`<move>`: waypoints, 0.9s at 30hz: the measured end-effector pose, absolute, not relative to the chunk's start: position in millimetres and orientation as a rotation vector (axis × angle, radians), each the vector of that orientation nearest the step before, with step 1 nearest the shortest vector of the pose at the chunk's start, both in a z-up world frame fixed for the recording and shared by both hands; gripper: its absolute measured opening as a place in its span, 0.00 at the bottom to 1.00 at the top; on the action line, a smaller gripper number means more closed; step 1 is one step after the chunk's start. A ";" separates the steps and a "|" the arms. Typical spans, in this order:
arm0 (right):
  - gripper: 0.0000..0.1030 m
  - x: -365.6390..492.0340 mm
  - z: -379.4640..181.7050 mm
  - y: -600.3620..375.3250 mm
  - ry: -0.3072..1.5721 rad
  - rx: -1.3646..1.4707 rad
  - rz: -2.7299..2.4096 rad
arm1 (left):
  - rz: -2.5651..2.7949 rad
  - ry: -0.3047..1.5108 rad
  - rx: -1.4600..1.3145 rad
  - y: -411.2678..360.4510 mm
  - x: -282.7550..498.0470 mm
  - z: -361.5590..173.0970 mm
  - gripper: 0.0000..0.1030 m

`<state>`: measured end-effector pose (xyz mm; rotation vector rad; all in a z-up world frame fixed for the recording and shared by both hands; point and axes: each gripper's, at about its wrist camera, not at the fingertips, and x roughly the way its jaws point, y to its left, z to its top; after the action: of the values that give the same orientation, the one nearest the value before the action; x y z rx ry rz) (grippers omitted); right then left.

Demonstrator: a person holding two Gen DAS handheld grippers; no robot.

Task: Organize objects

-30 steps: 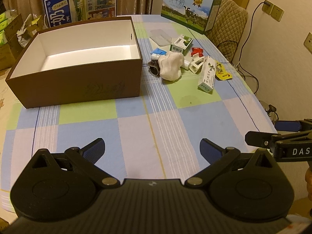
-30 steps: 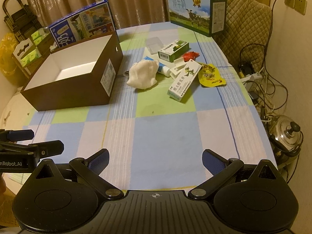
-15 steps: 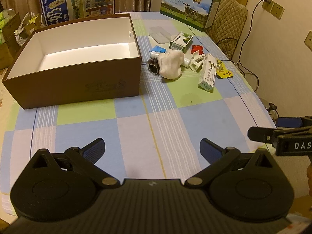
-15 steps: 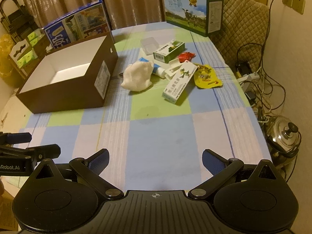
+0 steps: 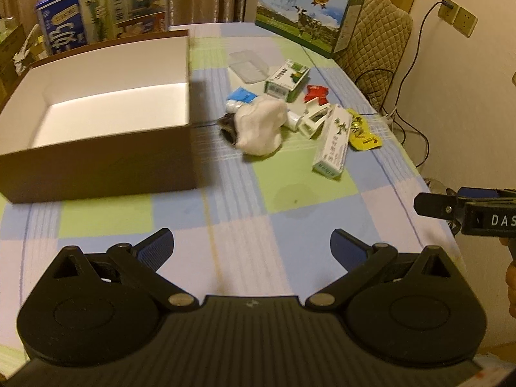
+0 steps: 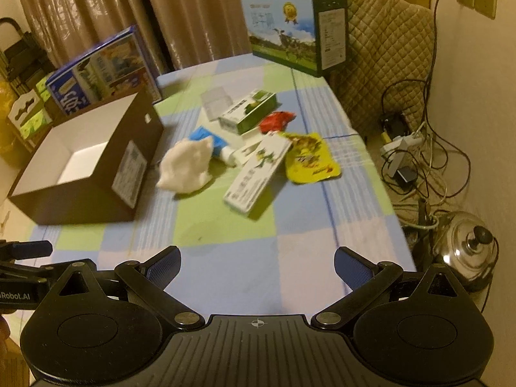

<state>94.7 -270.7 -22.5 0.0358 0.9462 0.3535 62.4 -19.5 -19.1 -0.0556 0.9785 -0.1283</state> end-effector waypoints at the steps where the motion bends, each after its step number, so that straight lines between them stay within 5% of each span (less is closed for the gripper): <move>1: 0.96 100.8 -23.4 -275.1 0.944 0.041 0.353 | -0.130 0.978 -0.056 -23.6 66.9 -20.2 0.99; 8: 0.85 140.0 -35.9 -306.8 0.947 0.065 0.326 | -0.144 0.981 -0.057 -55.1 101.6 -31.6 0.98; 27: 0.79 203.0 -70.4 -362.6 0.988 0.091 0.275 | -0.285 0.970 0.156 -161.1 207.4 -83.5 0.86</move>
<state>203.0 -362.6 -70.4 0.0913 0.9878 0.2754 207.4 -161.1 -83.5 0.1562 0.9701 -0.2851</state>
